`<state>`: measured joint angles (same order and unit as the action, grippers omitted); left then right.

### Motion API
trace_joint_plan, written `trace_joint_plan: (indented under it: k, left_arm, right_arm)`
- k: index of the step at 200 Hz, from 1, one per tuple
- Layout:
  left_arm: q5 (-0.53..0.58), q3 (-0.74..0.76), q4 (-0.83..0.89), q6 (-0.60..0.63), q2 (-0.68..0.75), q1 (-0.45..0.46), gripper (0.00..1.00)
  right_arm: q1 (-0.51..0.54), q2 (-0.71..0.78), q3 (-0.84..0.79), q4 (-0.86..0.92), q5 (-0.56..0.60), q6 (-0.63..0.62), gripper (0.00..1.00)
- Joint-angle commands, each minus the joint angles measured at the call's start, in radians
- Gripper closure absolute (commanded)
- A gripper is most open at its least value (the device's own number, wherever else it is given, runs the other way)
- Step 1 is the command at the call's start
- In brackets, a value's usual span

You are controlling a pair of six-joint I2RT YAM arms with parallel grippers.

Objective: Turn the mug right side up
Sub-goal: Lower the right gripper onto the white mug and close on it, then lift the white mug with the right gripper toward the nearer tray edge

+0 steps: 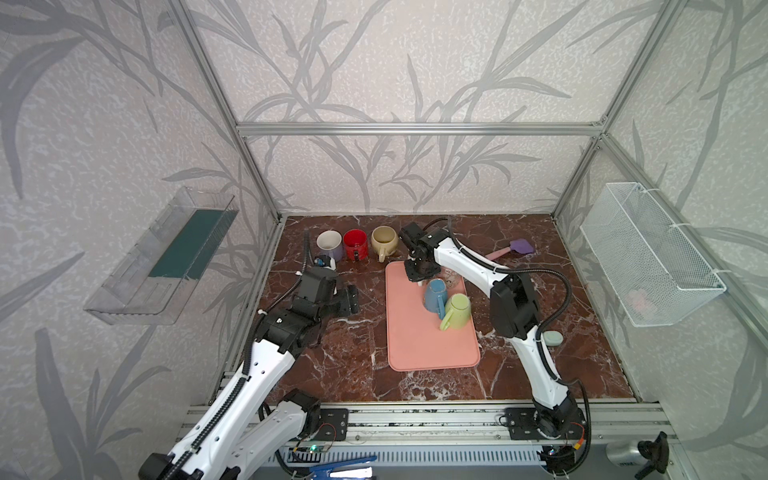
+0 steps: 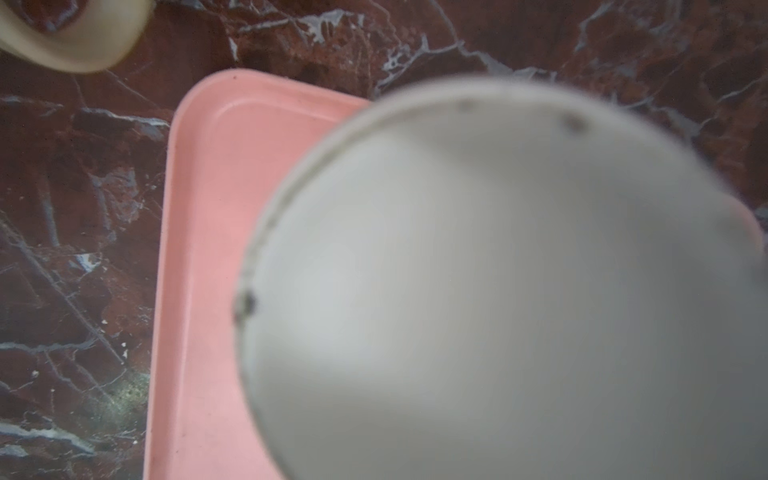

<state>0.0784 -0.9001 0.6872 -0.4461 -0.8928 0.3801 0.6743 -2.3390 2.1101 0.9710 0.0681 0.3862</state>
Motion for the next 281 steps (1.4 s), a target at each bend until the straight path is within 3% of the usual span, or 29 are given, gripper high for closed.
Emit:
trace_joint_plan:
  k: [1,55,103,228,281]
  left_arm:
    - [-0.002,0.007,0.002,0.001,-0.002,-0.01,0.17]
    - [-0.012,0.01,-0.001,0.0,-0.014,-0.02,0.17]
    - [-0.019,0.012,-0.003,-0.001,-0.022,-0.032,0.16]
    - [-0.04,0.013,-0.012,-0.009,-0.055,-0.064,0.17]
    - [-0.037,0.012,-0.012,-0.008,-0.064,-0.07,0.17]
  right_arm:
    - [-0.009,-0.026,0.019,-0.024,0.019,-0.02,0.89]
    - [-0.008,-0.002,-0.009,-0.042,0.007,-0.027,1.0]
    - [-0.01,0.063,-0.091,-0.149,-0.071,-0.042,1.0]
    - [-0.024,0.303,-0.464,-0.603,-0.446,-0.027,1.0]
    - [-0.013,0.348,-0.53,-0.734,-0.593,-0.046,1.0]
